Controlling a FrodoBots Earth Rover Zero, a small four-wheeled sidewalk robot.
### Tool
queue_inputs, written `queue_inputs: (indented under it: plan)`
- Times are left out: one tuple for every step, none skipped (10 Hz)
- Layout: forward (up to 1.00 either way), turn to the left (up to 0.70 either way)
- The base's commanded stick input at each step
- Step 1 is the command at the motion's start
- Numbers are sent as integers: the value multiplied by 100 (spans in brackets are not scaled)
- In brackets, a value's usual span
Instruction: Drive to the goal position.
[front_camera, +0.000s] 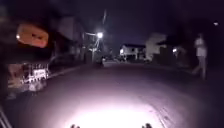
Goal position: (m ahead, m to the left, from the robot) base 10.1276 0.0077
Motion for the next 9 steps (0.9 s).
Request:
queue_inputs:
  plan:
    - [100,0]
    - [100,0]
    - [100,0]
    - [100,-35]
    - [100,-37]
    - [100,-28]
    - [100,-10]
    - [100,0]
    - [100,0]
